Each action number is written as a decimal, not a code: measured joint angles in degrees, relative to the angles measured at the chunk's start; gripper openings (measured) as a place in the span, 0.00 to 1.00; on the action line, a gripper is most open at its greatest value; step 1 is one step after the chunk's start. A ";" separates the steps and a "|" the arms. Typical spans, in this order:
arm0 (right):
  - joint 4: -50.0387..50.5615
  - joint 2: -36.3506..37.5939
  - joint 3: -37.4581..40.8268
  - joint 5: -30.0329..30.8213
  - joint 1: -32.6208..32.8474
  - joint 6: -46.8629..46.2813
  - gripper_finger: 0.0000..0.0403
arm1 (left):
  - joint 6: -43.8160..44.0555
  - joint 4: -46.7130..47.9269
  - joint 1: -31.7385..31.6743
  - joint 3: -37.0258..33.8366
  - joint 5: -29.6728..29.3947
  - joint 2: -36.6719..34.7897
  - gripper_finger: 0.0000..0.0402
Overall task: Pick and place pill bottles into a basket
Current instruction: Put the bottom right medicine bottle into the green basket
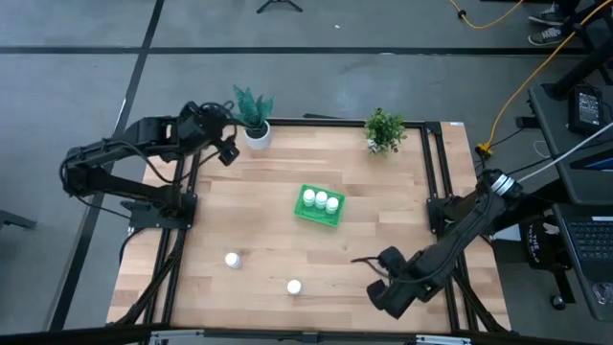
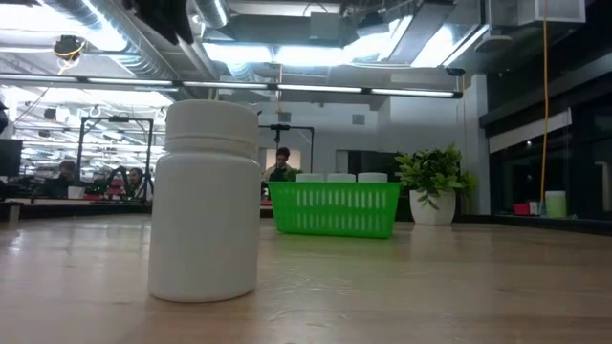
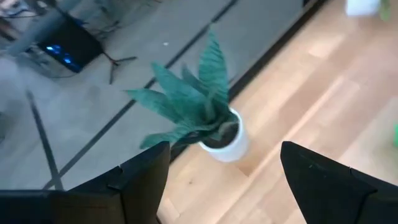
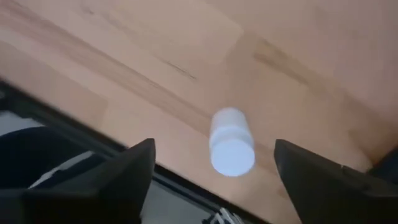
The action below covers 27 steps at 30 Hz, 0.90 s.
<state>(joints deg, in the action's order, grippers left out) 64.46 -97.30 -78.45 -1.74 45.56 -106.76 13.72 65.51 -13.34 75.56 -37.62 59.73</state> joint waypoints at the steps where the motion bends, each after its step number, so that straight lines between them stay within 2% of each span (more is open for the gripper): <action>1: 0.05 -1.00 0.02 -1.07 0.13 -1.20 0.85 | -0.45 -0.10 0.00 -0.32 0.85 0.28 0.74; 4: -1.51 -2.95 0.04 -4.19 0.24 -3.59 0.88 | -1.82 -1.24 0.00 -0.96 2.44 0.96 0.74; 11: -5.74 -5.97 0.02 -4.53 1.40 -5.88 0.88 | -2.99 -3.14 0.00 -1.17 5.57 2.05 0.74; 18: -0.12 -6.90 0.02 -5.46 2.34 -8.57 0.88 | -4.49 -5.53 0.00 -1.17 9.00 2.18 0.74; 27: -0.56 -7.46 0.02 -5.45 3.48 -8.44 0.86 | -4.47 -5.93 0.00 -1.17 9.04 2.18 0.74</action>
<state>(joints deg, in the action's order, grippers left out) 63.90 -104.76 -78.43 -7.20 49.04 -115.20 9.26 59.57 -13.34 74.39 -28.58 61.91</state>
